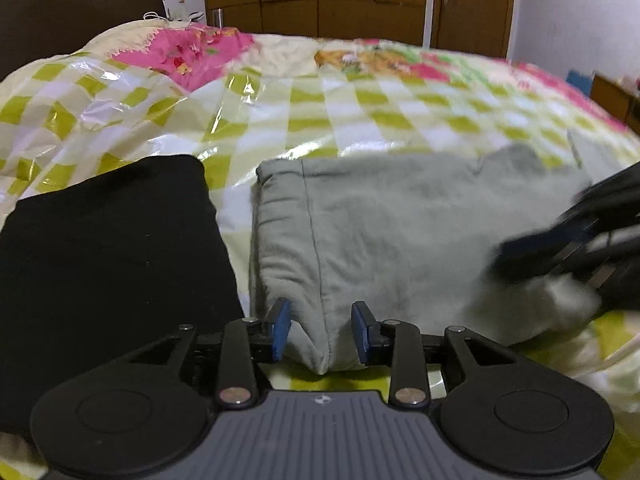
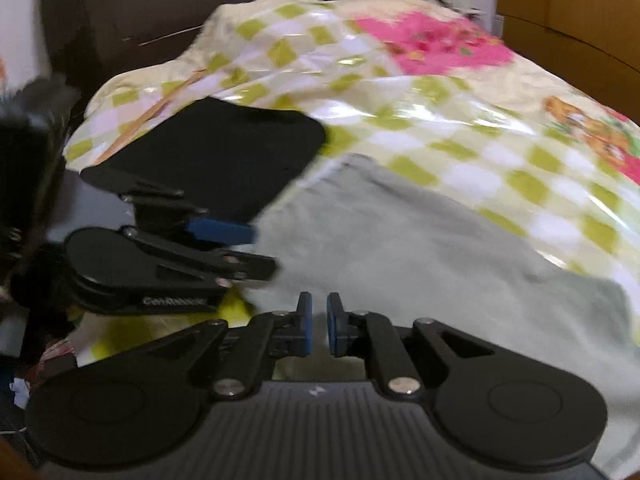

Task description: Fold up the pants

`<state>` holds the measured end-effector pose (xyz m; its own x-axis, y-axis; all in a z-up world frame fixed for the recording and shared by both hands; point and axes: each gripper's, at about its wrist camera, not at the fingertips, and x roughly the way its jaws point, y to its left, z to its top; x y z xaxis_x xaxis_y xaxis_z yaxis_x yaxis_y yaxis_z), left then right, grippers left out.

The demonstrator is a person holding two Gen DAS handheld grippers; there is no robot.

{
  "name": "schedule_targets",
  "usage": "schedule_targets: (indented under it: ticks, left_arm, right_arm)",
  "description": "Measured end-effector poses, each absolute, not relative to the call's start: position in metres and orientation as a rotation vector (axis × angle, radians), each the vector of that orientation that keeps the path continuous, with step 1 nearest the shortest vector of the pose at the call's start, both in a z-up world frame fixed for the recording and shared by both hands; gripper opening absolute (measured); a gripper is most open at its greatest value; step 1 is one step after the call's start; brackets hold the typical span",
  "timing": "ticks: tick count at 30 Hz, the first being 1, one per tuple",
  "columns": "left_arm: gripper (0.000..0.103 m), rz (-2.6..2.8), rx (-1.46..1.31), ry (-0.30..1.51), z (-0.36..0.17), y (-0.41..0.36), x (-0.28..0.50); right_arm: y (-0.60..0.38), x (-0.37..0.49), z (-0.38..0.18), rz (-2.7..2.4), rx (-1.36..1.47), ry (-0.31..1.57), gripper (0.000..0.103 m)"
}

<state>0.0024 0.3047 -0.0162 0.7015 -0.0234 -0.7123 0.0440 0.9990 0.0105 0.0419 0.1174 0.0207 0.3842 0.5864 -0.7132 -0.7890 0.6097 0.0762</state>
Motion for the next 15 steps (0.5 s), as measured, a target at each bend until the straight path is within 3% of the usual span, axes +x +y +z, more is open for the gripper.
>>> schedule_targets:
  ticks: [7, 15]
  left_arm:
    - [0.044, -0.013, 0.029, 0.744, 0.015, 0.292, -0.001]
    - [0.046, -0.305, 0.031, 0.711, 0.031, 0.187, 0.036]
  right_arm:
    - [0.012, 0.073, 0.038, 0.615, -0.208, 0.821, 0.01]
    - [-0.099, 0.14, 0.042, 0.232, -0.156, 0.862, 0.035]
